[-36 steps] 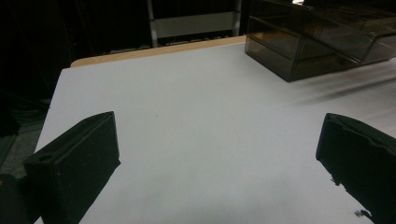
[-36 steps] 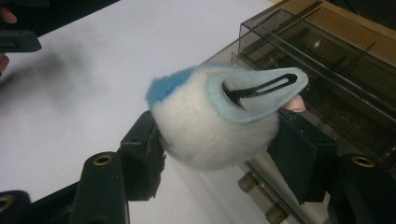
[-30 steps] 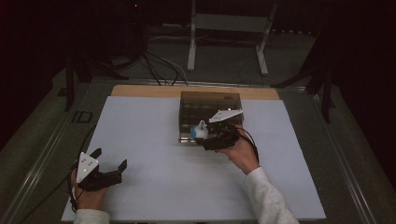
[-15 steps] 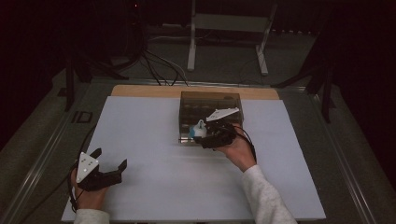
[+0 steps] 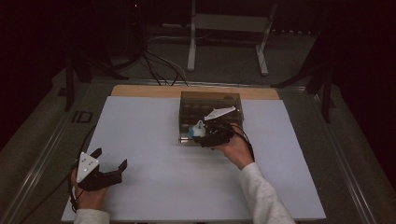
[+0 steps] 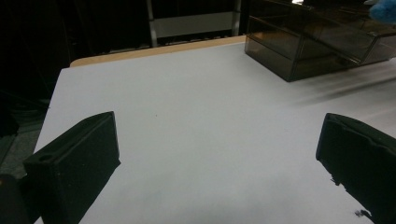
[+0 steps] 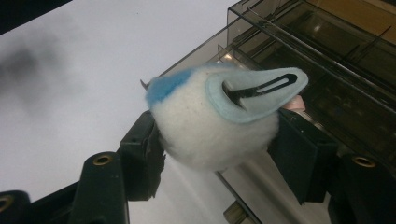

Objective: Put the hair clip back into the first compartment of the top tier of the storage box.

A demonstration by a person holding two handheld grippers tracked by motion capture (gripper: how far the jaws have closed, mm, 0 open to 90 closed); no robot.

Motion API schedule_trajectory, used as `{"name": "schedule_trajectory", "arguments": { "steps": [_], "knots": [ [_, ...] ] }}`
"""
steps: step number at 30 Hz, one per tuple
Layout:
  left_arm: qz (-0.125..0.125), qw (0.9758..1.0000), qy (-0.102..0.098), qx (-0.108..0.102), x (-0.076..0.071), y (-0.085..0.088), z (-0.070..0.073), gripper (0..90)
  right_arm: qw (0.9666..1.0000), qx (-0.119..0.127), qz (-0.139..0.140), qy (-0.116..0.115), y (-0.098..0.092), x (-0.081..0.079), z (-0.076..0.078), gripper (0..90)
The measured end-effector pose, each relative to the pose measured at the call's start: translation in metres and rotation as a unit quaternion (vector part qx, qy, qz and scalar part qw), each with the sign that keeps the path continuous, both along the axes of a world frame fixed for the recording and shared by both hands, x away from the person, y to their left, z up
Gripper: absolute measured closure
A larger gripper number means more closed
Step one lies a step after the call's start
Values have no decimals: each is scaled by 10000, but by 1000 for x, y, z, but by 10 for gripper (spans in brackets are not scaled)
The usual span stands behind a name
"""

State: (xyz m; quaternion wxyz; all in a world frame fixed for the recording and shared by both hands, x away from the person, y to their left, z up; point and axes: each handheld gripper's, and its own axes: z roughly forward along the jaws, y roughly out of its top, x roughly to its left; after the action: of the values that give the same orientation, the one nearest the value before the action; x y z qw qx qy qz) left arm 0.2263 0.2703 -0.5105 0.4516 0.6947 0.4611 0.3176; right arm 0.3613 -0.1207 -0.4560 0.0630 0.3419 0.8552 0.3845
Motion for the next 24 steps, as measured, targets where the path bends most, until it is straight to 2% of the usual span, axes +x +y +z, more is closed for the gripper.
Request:
{"name": "schedule_trajectory", "arguments": {
  "steps": [15, 24],
  "knots": [
    [8, 10000, -13, -9, 0, 1, 0, 6, 9999, -104, -1, 42, 10, 9, -9, 378],
    [7, 10000, -12, -13, 0, 1, 0, 6, 9999, 16, 33, 133, 14, 14, -9, 371]
  ]
}}
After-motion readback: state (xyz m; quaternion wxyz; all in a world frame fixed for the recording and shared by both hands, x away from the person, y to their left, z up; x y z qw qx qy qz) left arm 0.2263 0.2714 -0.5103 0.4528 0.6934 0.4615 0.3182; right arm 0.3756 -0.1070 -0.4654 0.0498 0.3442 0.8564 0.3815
